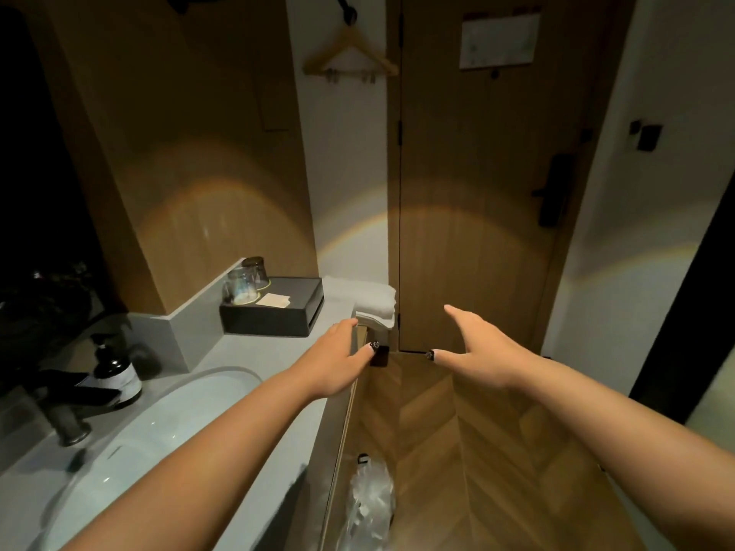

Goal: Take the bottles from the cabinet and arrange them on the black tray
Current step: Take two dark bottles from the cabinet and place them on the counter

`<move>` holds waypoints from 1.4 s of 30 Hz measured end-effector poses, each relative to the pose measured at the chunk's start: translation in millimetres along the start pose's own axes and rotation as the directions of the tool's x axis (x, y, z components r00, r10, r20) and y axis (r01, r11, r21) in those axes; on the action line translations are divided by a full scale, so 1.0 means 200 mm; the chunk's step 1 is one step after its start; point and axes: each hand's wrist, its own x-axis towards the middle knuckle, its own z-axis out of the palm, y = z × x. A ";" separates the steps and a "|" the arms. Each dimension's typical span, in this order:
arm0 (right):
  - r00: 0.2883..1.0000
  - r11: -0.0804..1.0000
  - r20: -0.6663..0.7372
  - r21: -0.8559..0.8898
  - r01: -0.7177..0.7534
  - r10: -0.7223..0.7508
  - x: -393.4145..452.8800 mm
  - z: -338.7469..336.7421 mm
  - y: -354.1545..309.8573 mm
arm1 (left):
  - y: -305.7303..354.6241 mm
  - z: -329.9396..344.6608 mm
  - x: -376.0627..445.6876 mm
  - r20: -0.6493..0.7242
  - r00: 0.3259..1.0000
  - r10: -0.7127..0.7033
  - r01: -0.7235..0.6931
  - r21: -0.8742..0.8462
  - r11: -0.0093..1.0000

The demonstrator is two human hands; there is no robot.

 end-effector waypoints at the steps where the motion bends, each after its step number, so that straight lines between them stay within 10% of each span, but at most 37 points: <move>1: 1.000 1.000 0.001 0.009 0.000 0.000 0.07 -0.01 0.05 | 0.00 0.02 0.08 0.005 1.000 -0.004 0.004 -0.001 1.000; 20: 0.956 0.985 0.241 0.015 0.169 -0.168 1.42 -0.26 0.92 | 0.03 0.41 1.55 -0.037 0.967 -0.253 0.248 -0.112 0.962; 42: 0.877 0.973 0.426 0.157 0.171 -0.223 3.32 0.15 1.14 | -0.81 0.48 2.99 -0.015 0.766 -0.643 0.611 -0.294 0.735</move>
